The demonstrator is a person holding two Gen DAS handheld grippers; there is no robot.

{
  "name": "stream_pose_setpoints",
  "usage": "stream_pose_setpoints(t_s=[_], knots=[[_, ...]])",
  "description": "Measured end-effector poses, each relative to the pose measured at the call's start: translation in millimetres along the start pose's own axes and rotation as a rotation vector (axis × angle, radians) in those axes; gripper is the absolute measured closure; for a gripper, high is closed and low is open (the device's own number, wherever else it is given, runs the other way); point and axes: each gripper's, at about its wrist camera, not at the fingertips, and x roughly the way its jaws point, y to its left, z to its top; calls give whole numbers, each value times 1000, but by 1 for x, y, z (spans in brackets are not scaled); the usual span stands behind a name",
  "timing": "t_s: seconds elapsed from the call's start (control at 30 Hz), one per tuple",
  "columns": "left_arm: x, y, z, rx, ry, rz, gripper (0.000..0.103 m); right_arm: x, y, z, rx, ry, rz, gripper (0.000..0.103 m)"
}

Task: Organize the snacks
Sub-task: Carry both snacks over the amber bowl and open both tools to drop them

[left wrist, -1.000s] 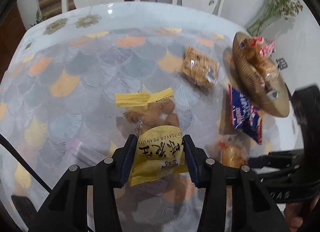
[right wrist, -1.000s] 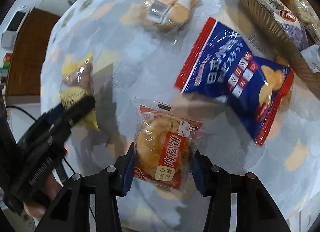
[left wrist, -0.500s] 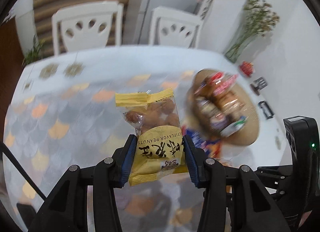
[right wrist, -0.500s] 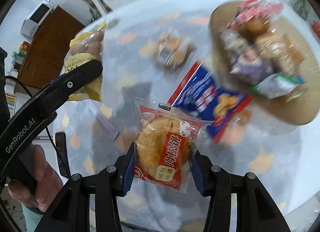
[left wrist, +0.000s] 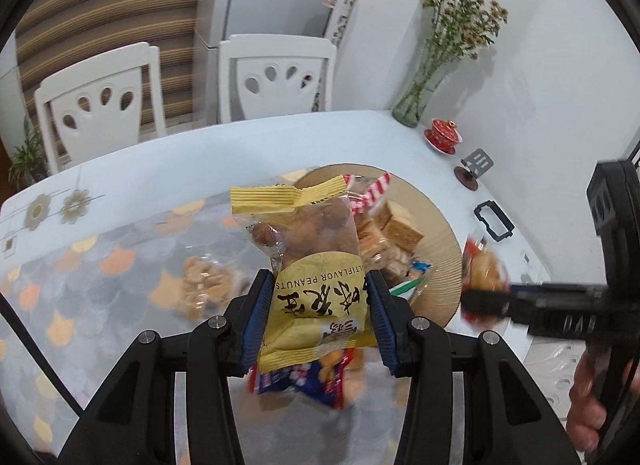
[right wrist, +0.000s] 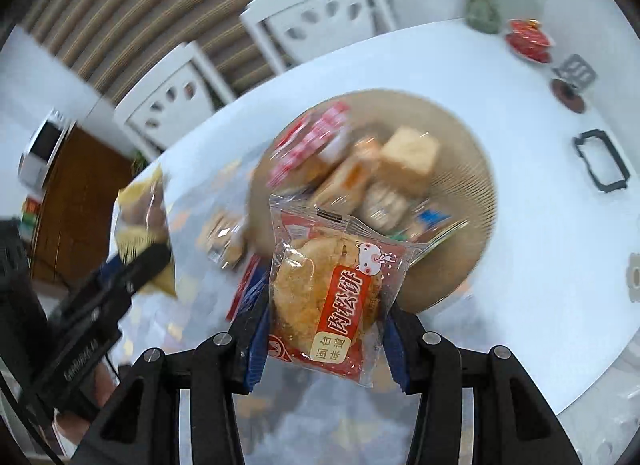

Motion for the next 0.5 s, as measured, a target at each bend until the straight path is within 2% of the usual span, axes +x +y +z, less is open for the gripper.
stream_pose_setpoints(t_s=[0.3,0.5], knots=[[43,-30,11,11,60,-16,59,-5,-41,31,36,-21,-24,56],[60,-46,16,17,84,-27,59,5,-53,47,19,-6,-21,56]])
